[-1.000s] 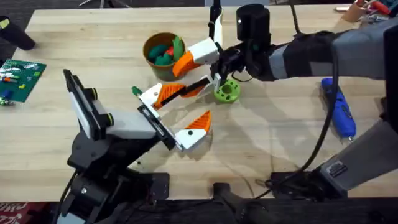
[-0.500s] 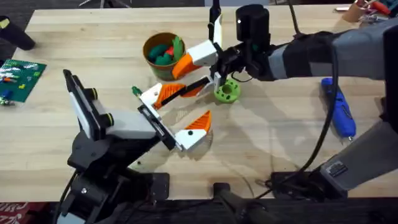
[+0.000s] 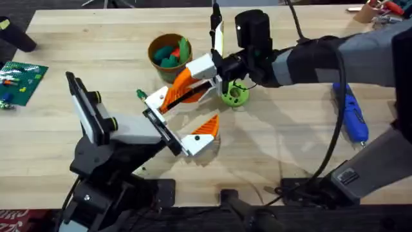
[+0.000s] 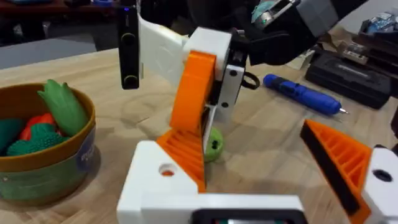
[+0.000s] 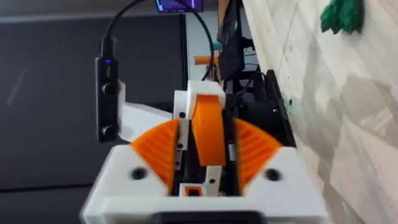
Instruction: Pick up the gripper from the table and insert it into the empty holder that is missing its gripper. Then pick up a screw, insert it into the mounting hole, and use the screwdriver to tighten it. Finally, clean up the table by picking up the vegetable and placing it into the bucket.
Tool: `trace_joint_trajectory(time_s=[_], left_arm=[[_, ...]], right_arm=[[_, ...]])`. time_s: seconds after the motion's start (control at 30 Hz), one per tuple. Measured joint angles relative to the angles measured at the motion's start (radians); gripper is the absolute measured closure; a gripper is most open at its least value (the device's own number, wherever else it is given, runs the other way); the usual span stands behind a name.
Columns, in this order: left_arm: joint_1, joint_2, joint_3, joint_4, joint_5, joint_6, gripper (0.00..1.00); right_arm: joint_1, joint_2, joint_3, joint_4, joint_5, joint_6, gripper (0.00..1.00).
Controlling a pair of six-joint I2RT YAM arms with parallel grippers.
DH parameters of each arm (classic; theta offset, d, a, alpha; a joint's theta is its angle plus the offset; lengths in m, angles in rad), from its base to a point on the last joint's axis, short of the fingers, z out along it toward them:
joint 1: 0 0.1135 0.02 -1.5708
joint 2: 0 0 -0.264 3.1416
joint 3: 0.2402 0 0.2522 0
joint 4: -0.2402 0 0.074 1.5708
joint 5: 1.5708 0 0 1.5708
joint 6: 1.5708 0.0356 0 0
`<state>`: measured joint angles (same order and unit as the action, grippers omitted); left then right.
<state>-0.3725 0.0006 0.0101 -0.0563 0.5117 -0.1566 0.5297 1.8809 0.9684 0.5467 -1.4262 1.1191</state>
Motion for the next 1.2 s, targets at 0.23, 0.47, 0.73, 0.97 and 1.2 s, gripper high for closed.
trace_joint_trajectory(time_s=[0.23,0.47,0.73,0.97,1.2], left_arm=[[0.000,0.000,0.000,0.000,0.000,0.000,0.012],[0.000,0.000,0.000,0.000,0.000,0.000,0.014],[0.000,0.000,0.000,0.000,0.000,0.000,0.013],[0.000,0.000,0.000,0.000,0.000,0.000,0.013],[0.002,0.000,0.000,0.000,-0.016,-0.002,0.012]], right_arm=[[0.000,0.000,0.000,-0.004,0.004,0.002,0.758],[-0.001,0.000,0.000,-0.005,0.007,0.003,0.983],[0.000,0.000,0.000,-0.005,0.008,0.003,0.984],[0.004,0.000,0.000,-0.005,0.010,0.003,0.984],[0.022,0.000,0.000,0.000,0.041,0.003,0.984]])
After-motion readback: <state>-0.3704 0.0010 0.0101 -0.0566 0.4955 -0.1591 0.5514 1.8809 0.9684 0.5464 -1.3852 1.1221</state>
